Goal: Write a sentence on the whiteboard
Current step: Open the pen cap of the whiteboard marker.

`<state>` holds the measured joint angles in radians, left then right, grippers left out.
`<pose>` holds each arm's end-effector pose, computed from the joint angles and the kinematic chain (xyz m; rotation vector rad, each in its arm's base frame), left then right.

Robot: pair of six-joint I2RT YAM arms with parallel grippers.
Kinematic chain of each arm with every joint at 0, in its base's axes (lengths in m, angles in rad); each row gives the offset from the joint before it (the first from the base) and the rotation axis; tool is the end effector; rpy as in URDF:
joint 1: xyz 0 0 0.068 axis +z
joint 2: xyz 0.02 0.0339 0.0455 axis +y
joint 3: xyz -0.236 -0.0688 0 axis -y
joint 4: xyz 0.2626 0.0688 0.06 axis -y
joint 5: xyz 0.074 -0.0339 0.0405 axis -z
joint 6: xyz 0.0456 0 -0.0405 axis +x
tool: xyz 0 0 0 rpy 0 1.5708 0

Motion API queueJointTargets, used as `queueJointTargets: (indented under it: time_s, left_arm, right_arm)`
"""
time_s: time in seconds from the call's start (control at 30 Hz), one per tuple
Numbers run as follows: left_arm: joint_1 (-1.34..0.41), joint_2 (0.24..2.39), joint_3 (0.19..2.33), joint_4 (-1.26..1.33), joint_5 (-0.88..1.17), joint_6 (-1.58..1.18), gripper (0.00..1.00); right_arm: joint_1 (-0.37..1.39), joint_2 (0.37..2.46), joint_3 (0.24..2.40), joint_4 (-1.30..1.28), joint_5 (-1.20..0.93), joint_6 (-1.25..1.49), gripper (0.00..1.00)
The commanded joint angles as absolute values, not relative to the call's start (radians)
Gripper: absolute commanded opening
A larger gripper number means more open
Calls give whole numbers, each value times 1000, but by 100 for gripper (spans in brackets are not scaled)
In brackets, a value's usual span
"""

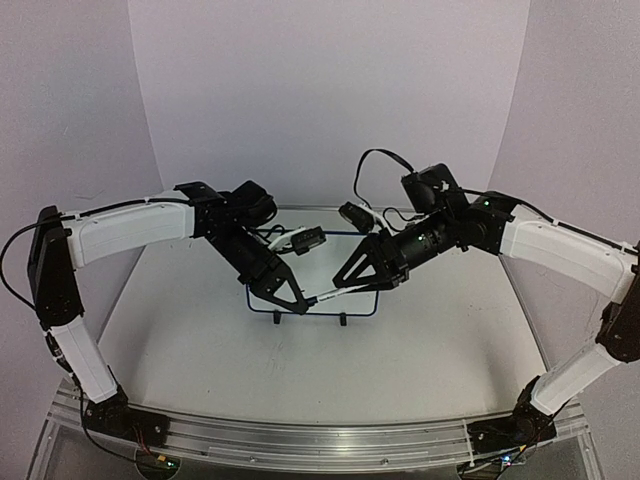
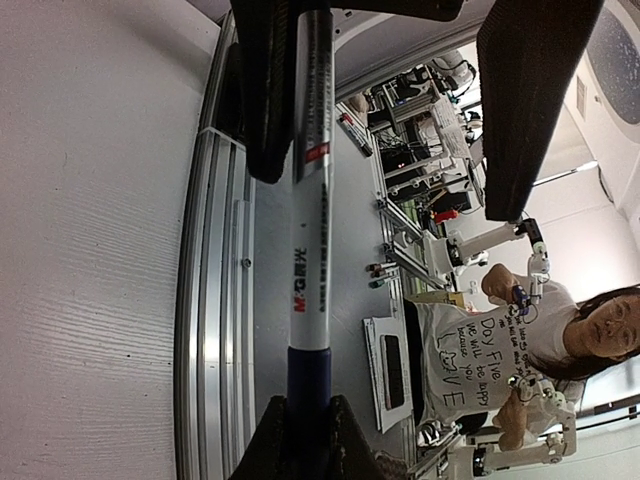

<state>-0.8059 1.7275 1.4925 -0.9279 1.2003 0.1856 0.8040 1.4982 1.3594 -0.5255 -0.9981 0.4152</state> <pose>0.2201 -0.2907 0.2607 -1.5145 -2.0497 1.8038 0.2145 0.2779 0.3111 -1.0782 2.2101 1.7249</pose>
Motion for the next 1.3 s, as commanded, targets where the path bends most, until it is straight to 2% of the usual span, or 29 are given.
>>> queueJointTargets:
  time_s: [0.0, 0.5, 0.83, 1.03, 1.27]
  left_arm:
    - [-815, 1758, 1561, -919, 1250, 208, 0]
    - [-816, 1732, 1543, -952, 1290, 260, 0]
    - [-816, 1738, 1541, -940, 1288, 240, 0]
    - [-816, 1740, 1541, -939, 1290, 235, 0]
    - [-816, 1740, 1544, -933, 1292, 231, 0]
  right_arm:
    - [827, 1512, 1366, -483, -1042, 394, 57]
    - [828, 1504, 1341, -445, -1065, 395, 58]
    - [839, 1503, 1331, -434, -1075, 408, 49]
    - [849, 1500, 1323, -434, -1077, 402, 41]
    - [850, 1494, 1312, -433, -1061, 400, 18]
